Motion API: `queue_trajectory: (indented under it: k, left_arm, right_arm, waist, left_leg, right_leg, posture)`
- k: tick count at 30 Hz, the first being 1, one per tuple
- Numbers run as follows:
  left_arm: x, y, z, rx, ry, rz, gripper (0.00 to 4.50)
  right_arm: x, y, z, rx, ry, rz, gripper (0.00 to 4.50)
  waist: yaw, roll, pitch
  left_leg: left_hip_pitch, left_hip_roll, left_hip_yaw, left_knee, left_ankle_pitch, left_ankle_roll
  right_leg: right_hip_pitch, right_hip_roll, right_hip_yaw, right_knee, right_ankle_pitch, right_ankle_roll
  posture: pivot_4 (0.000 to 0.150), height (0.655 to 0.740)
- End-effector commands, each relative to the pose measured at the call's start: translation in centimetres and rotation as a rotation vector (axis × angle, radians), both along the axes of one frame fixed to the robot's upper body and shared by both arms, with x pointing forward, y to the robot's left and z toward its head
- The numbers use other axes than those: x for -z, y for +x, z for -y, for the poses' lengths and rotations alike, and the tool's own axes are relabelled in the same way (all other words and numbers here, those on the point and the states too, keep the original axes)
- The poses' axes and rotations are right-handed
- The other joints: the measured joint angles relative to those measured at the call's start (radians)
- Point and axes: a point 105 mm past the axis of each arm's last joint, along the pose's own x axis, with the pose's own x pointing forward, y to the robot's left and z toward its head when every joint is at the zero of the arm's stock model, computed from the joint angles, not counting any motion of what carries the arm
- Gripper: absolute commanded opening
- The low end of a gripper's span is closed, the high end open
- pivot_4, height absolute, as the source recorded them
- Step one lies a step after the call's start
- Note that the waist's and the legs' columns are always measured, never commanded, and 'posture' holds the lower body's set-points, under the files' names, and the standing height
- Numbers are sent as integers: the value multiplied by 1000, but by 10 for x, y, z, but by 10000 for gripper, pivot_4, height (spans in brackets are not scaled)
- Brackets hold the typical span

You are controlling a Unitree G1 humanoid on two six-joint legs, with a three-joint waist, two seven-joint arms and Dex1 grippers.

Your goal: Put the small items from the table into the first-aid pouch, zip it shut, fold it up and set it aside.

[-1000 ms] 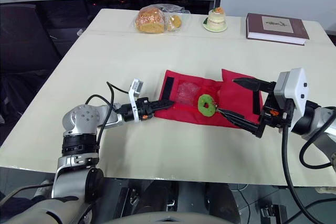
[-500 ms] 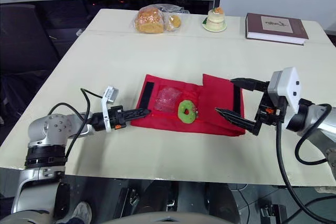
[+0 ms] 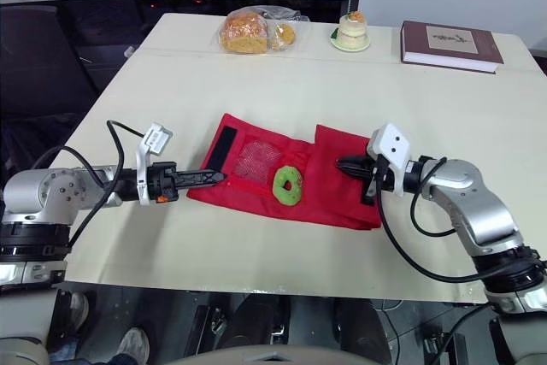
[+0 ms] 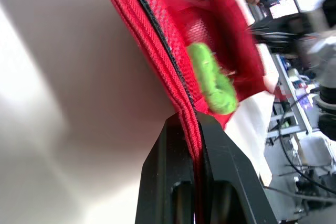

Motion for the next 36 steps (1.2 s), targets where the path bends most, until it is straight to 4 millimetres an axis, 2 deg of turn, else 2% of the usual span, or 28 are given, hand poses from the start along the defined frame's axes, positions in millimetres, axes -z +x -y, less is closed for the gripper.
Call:
queue_trajectory:
  k: [1, 5, 11, 16, 19, 21, 25, 28, 36]
  left_arm:
    - [-39, -4, 15, 127, -58, 156, 0]
    - [-64, -6, 44, 271, -126, 270, 0]
    - [-77, -5, 94, 465, -213, 339, 0]
    - [-73, 0, 124, 551, -252, 346, 0]
    - [-59, 4, 147, 592, -288, 321, 0]
    - [-52, 7, 154, 597, -322, 300, 0]
    - [-38, 12, 163, 615, -326, 283, 0]
    - [-35, 17, 168, 618, -326, 282, 0]
    - [-32, 16, 173, 647, -337, 275, 0]
  right_arm:
    - [18, 8, 3, 5, -96, 13, 184]
    - [31, 12, -1, 13, -119, -8, 184]
    - [41, 17, -2, 36, -145, -12, 184]
    - [43, 18, -2, 49, -144, -14, 184]
    - [42, 20, -2, 84, -98, -15, 184]
    - [39, 21, -1, 107, -64, -16, 184]
    - [19, 20, 1, 146, 72, 9, 184]
    - [-3, 8, 7, 156, 195, 24, 184]
    - [-41, -35, 64, 240, 264, 49, 184]
  waist:
    - [0, 0, 0]
    - [3, -1, 0]
    - [-4, -2, -1]
    - [-10, -2, -1]
    - [-11, -3, -2]
    - [-11, -3, -2]
    - [-13, -3, -2]
    - [-4, -3, -2]
    - [5, -1, -1]
  left_leg:
    - [0, 0, 0, 0, 0, 0]
    - [0, 0, 0, 0, 1, -2]
    - [1, 0, 0, 0, 2, -3]
    - [2, 0, 0, 0, 1, -2]
    - [2, 0, 0, 0, 1, -1]
    - [2, -1, 0, 1, 1, -1]
    - [2, -1, -1, 1, 0, 0]
    - [1, -1, -2, 1, 0, 0]
    - [0, -2, -1, 1, -1, 2]
  right_leg:
    - [0, 0, 0, 0, 0, 0]
    - [1, 0, 0, 0, 0, 0]
    - [2, 2, 0, 0, 2, 3]
    - [2, 2, 1, 1, 2, 3]
    - [2, 2, 0, 1, 2, 3]
    - [3, 2, 0, 0, 2, 3]
    - [3, 2, 0, 1, 2, 3]
    - [3, 2, -1, 0, 2, 3]
    - [2, 1, 0, -1, 2, 3]
  posture:
    - [1500, 7289]
    - [1500, 7289]
    - [1500, 7289]
    - [1500, 7289]
    - [1500, 7289]
    - [1500, 7289]
    - [1500, 7289]
    - [1500, 7289]
    - [1500, 7289]
